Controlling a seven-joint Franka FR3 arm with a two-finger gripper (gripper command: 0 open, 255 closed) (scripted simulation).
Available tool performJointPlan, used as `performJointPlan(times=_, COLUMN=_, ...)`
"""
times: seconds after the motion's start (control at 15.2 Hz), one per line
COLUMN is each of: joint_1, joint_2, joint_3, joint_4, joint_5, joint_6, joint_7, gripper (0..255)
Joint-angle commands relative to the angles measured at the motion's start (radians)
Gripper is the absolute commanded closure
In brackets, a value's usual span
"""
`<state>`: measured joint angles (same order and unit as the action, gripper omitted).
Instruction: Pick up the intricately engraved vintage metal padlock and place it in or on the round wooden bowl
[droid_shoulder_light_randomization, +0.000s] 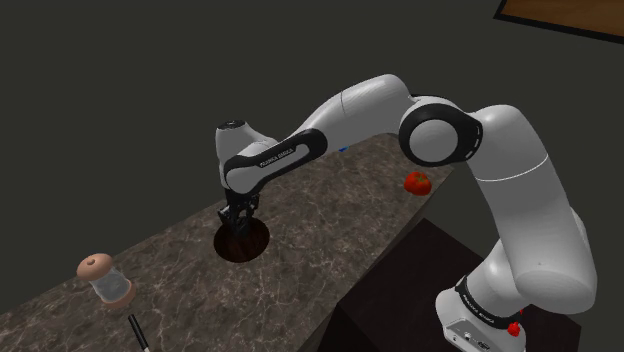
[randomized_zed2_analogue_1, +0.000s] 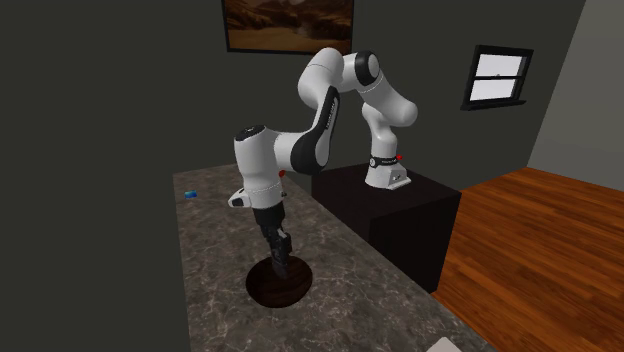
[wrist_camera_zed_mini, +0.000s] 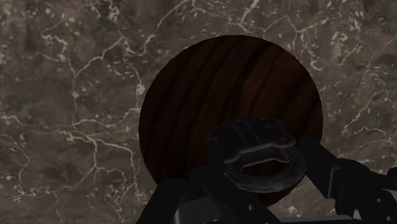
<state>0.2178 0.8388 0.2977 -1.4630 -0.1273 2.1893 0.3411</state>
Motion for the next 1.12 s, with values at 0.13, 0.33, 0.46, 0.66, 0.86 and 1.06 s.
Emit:
performJointPlan(times=0.13, joint_1=0.000, joint_2=0.000, joint_3=0.000, joint_4=0.000, joint_5=0.000, joint_6=0.000, joint_7=0.000, gripper=0)
performJointPlan(times=0.33, joint_1=0.000, joint_2=0.000, joint_3=0.000, joint_4=0.000, joint_5=0.000, joint_6=0.000, joint_7=0.000, gripper=0)
performJointPlan(times=0.46, joint_1=-0.008, joint_2=-0.036, joint_3=0.007, joint_4=0.009, joint_5=0.008, joint_6=-0.045, joint_7=-0.004, gripper=0)
performJointPlan(times=0.66, joint_1=-0.014, joint_2=-0.066, joint_3=0.012, joint_4=0.022, joint_5=0.014, joint_6=-0.088, joint_7=-0.008, gripper=0)
performJointPlan(times=0.86, joint_1=-0.014, joint_2=-0.066, joint_3=0.012, joint_4=0.022, joint_5=0.014, joint_6=-0.088, joint_7=-0.008, gripper=0)
performJointPlan(times=1.06, joint_1=-0.014, joint_2=-0.066, joint_3=0.012, joint_4=0.022, joint_5=0.014, joint_6=-0.088, joint_7=-0.008, gripper=0)
